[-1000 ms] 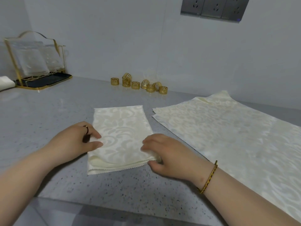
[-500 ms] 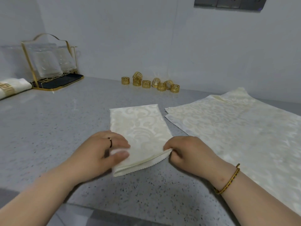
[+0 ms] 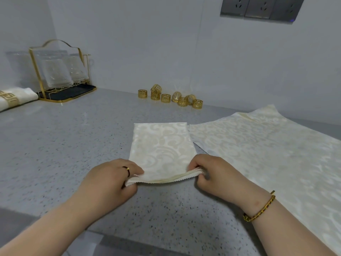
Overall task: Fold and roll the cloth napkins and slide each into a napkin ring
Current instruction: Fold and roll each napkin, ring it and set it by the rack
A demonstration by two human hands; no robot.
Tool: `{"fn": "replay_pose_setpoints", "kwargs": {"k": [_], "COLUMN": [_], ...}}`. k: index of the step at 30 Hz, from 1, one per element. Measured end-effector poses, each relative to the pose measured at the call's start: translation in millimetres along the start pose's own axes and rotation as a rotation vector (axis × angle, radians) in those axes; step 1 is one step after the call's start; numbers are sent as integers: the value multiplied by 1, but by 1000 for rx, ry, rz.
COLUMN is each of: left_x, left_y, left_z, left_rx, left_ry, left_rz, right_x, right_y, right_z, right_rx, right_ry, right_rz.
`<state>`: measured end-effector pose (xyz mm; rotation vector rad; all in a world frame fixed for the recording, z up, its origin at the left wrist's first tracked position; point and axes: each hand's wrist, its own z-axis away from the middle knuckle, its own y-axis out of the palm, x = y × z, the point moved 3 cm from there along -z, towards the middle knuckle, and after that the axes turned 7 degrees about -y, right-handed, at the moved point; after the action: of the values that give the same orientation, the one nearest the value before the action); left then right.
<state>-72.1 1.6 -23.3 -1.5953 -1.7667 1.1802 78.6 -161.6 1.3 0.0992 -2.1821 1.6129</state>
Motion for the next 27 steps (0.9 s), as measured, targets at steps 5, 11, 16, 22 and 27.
{"fn": "replay_pose_setpoints", "kwargs": {"k": [5,11,16,22,27], "left_x": [7,13,14,16,25], "left_y": [0,1,0,6,11], "left_z": [-3,-9,-33,-49,-39], "left_rx": [103,164,219,287,242], "left_ry": [-250,-441,-533,-511,-454], "left_rz": [332,606,564,335,439], "right_x": [-6,-24,-27,-26,-25], "right_y": [-4,-9,0,7,10], "right_z": [-1,0,-2,-8,-13], "right_rx": [-62,-154,-209,-272,-240], "right_ry": [98,299,421,302,253], "right_rz": [-78,-389,-568,-273,-120]}}
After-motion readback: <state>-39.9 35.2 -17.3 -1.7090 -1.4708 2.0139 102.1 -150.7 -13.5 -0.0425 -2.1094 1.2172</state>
